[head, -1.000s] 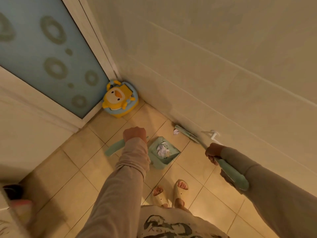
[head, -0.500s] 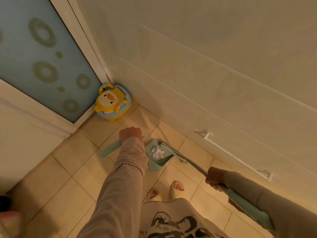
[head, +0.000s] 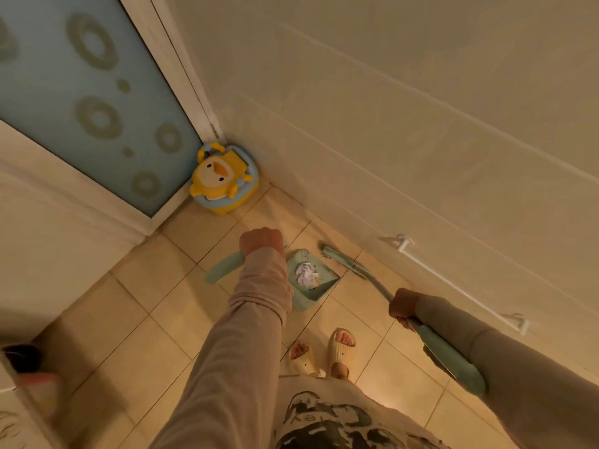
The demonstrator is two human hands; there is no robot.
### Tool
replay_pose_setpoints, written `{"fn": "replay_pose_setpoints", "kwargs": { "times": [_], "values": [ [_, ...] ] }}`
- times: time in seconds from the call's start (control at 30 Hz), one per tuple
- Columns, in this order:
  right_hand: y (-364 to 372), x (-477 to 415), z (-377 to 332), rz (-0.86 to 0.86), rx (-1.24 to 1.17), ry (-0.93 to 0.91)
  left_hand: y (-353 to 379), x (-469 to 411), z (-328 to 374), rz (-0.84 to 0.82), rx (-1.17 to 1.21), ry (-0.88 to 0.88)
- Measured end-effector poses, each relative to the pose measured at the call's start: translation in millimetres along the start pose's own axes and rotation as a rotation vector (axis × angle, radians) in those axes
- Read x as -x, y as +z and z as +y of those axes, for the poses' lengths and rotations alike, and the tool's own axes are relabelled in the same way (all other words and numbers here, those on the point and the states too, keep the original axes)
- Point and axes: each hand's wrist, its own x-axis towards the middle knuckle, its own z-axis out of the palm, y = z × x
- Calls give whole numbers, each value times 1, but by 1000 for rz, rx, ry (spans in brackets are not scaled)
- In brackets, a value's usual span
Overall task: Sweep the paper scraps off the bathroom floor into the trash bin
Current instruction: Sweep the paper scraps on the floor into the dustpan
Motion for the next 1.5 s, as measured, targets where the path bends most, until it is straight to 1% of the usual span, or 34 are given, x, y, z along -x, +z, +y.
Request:
{"fn": "replay_pose_setpoints", "kwargs": {
  "times": [0.2,0.37,0.53,0.8,0.9,1.1,1.17,1.3,1.5],
  "values": [
    [28,4,14,-133,-40,24,11,-6,-7,-18,-5,-8],
    [17,20,30,-255,-228,95,15,-5,-9,-9,-15,-7],
    [3,34,32,-256,-258,101,16,0,-4,-12,-28,7],
    [-7,42,27,-158,-285,86,22,15,-6,-37,-41,30],
    [-9,41,17,-129,-272,84,28,24,-9,-67,-32,43],
    [-28,30,-8,-100,-235,31,32,39,-22,-68,15,20],
    [-36,22,-16,-104,-212,0,30,42,-32,-79,26,-9],
    [-56,7,-30,-139,-138,-57,28,49,-51,-152,38,-79],
    [-94,-19,-57,-176,40,-130,41,75,-40,-188,81,-245]
  ]
}}
